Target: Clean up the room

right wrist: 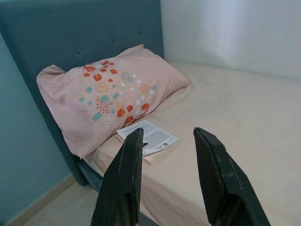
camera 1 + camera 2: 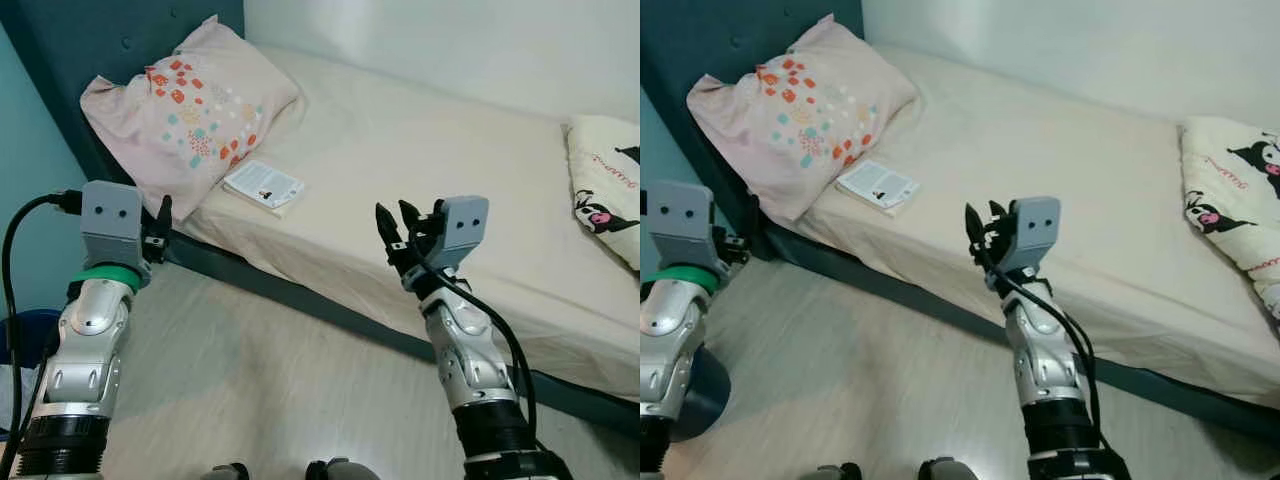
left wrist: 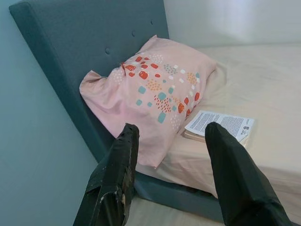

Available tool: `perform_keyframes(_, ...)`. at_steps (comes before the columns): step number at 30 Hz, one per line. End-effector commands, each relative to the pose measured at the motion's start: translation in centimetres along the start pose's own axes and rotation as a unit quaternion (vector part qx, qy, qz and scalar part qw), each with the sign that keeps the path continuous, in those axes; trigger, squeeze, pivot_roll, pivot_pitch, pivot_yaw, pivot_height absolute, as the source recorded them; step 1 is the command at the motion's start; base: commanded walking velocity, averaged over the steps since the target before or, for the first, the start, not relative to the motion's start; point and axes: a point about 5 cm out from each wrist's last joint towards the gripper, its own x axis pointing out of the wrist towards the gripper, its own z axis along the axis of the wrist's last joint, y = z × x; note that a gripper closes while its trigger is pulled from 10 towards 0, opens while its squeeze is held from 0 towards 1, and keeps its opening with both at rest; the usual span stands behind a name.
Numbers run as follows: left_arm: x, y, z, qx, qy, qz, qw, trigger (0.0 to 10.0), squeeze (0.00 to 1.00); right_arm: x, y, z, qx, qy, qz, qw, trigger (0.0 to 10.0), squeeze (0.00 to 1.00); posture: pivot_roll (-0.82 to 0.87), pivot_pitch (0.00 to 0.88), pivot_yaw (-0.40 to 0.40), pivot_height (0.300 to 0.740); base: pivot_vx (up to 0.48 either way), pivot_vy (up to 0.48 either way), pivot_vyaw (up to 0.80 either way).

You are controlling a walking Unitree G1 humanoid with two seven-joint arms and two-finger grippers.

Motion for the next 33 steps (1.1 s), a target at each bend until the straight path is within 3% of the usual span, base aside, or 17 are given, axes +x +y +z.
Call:
perform_keyframes(1,-0.1,-0.2,-0.1,0.001,0.004,0.002,1.000,10.0,0.00,-0.1,0.1,-0.1,0.003,-0.001,0.002,1.000,10.0,0.00,-0.09,0.055,-0.003,0.723,0.000,-0.405,0.00)
perform_keyframes(33,0.1,-1.5,-0.4,-0.003,0.009,-0.008,1.000,10.0,0.00,0.0,-0.7,-0.4,-0.005,0.009,-0.013,1.000,10.0,0.00,-0.09,0.046,0.001,0.723,0.000,-0.420,0.00)
